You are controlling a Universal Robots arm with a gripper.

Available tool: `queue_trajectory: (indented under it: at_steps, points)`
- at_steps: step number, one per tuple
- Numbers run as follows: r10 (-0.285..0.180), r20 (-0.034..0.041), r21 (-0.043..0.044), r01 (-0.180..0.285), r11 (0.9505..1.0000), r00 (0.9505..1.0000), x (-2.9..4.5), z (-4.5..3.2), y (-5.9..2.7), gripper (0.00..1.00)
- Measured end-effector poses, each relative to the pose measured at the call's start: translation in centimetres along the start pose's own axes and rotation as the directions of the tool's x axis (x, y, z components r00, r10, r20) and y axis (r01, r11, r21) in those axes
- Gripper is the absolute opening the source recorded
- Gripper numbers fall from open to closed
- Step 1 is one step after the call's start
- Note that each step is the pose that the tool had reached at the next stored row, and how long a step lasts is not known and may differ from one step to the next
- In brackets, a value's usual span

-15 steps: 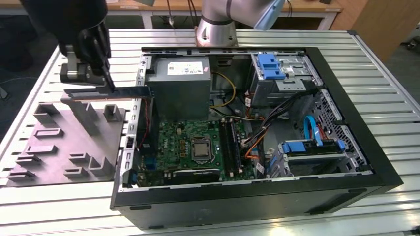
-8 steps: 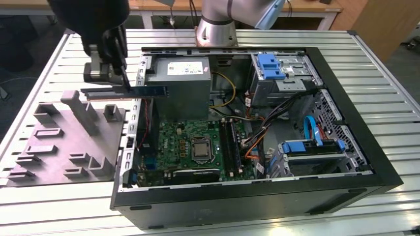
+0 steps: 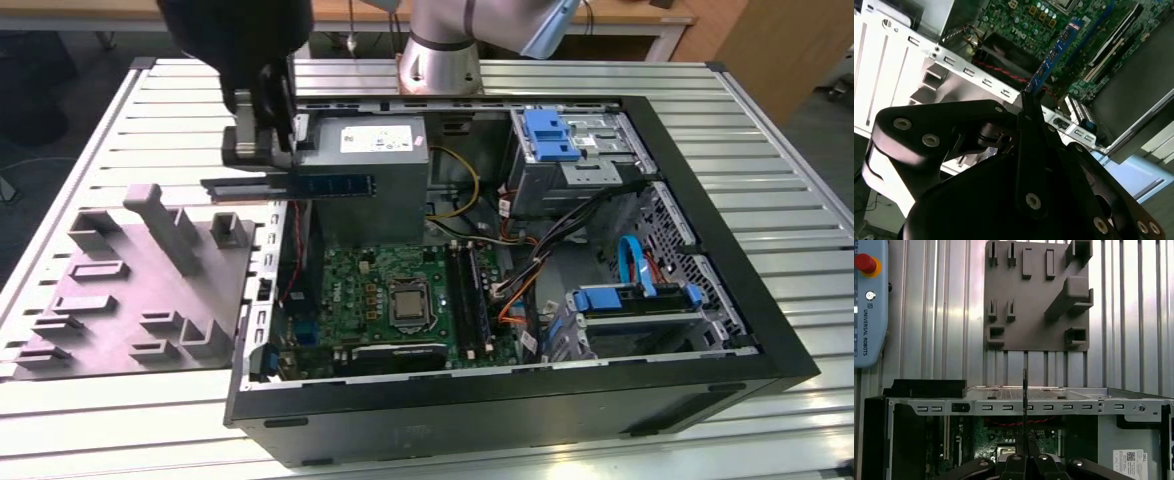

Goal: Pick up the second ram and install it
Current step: 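Pick up the second ram and move it above second insertion slot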

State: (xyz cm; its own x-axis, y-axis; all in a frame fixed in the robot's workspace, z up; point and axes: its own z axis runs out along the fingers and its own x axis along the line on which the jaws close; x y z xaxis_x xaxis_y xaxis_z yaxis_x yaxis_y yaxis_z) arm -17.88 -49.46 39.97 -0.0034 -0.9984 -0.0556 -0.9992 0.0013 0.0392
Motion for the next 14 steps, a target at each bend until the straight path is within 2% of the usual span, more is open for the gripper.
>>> queue_trajectory:
  at_steps: [14]
  points:
    - [0.0,0.0,-0.0002,0.0,1.0,1.0,-0.01,-0.17,-4.67,0.12]
